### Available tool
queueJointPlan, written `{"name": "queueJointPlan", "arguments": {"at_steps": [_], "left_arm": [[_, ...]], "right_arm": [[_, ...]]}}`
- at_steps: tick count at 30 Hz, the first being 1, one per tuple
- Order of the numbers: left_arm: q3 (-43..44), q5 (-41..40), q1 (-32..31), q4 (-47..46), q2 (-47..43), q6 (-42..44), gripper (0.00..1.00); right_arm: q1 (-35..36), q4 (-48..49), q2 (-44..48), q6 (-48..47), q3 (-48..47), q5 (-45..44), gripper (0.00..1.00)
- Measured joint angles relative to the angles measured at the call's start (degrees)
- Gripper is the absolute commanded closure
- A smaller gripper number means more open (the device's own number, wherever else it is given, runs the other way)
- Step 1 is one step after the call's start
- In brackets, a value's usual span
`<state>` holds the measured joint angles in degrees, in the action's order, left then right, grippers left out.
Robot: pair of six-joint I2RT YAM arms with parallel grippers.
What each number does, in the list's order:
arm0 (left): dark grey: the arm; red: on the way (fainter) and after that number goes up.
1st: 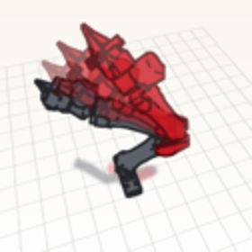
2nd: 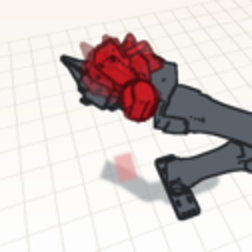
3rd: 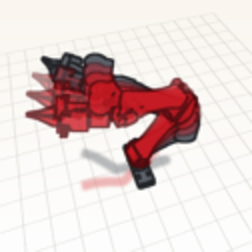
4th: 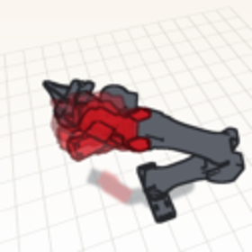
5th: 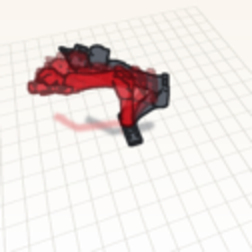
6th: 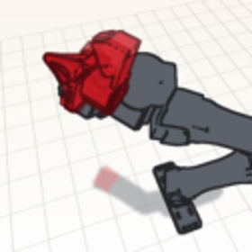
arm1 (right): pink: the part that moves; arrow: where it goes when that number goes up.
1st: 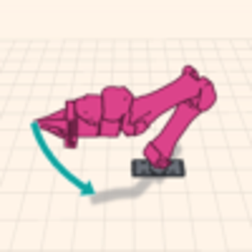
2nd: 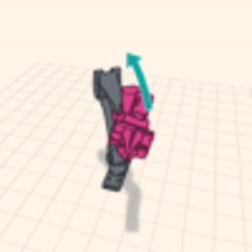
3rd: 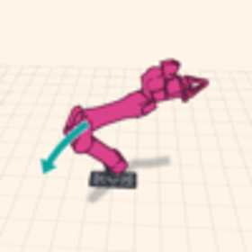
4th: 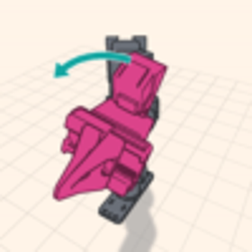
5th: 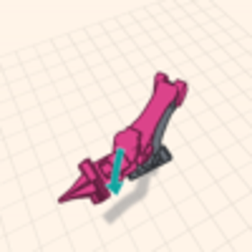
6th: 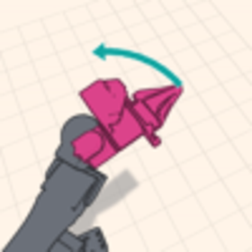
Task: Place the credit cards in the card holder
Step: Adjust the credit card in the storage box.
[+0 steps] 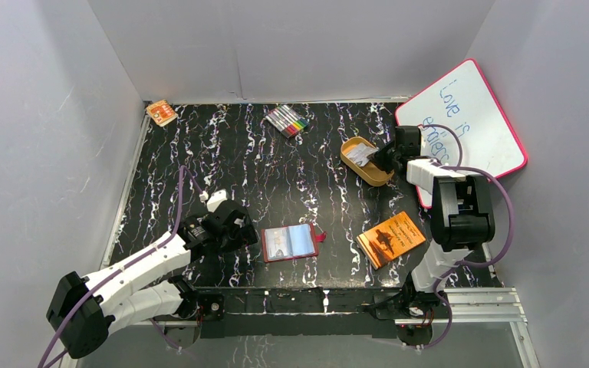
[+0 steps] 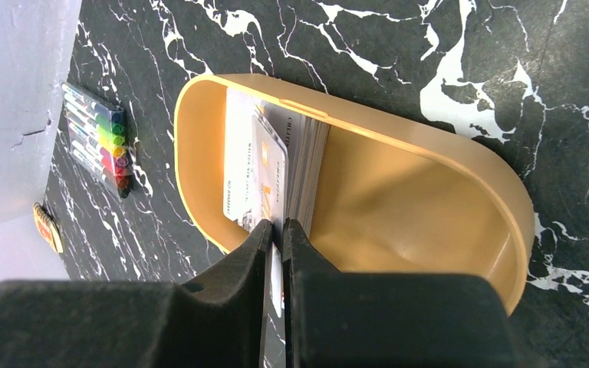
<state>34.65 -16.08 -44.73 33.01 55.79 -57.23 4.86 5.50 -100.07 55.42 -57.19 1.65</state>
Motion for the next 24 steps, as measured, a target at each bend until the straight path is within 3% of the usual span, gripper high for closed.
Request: {"name": "queueJointPlan", "arguments": {"at_steps": [24], "left_arm": [[-0.2,0.3,0.0,-0.6,0.0,-0.1,0.14]], "right_arm": [[-0.4,0.1,-1.4,0.5,-0.2,0.7,1.0]]}}
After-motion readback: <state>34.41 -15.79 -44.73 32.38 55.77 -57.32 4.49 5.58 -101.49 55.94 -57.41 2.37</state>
